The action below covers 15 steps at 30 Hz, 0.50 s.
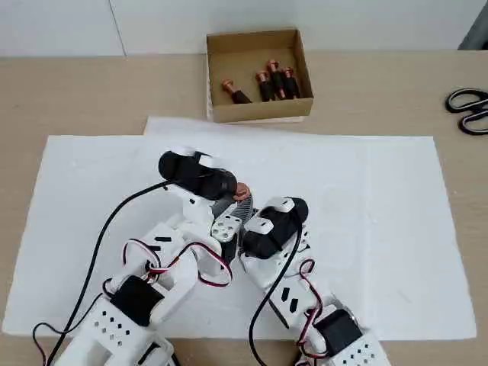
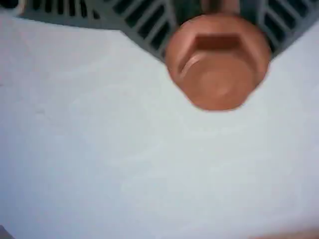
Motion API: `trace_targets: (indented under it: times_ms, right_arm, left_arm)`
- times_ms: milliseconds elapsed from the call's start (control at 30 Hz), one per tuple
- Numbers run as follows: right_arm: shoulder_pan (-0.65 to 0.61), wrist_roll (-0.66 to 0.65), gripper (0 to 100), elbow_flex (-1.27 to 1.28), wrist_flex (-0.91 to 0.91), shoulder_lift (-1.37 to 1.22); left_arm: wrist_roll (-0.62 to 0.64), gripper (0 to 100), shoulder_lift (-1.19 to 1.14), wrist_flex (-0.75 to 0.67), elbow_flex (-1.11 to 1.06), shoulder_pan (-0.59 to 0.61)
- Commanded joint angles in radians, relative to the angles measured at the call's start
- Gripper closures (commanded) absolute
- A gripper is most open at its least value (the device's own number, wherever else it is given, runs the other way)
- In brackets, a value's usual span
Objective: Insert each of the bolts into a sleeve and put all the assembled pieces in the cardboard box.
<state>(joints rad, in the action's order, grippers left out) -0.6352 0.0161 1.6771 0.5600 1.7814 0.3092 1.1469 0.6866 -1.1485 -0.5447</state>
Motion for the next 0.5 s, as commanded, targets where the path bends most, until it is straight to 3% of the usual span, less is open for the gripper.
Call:
trace_targets:
  times_ms: [0, 467]
  right_arm:
    - [0.022, 0.012, 99.5, 0.008, -0.001, 0.012]
    - [0.022, 0.012, 99.5, 0.008, -0.001, 0.012]
  left_arm:
    - [0.002, 99, 0.005, 0.032, -0.005, 0.023]
    - [-0.063, 99, 0.005, 0.058, -0.033, 0.017]
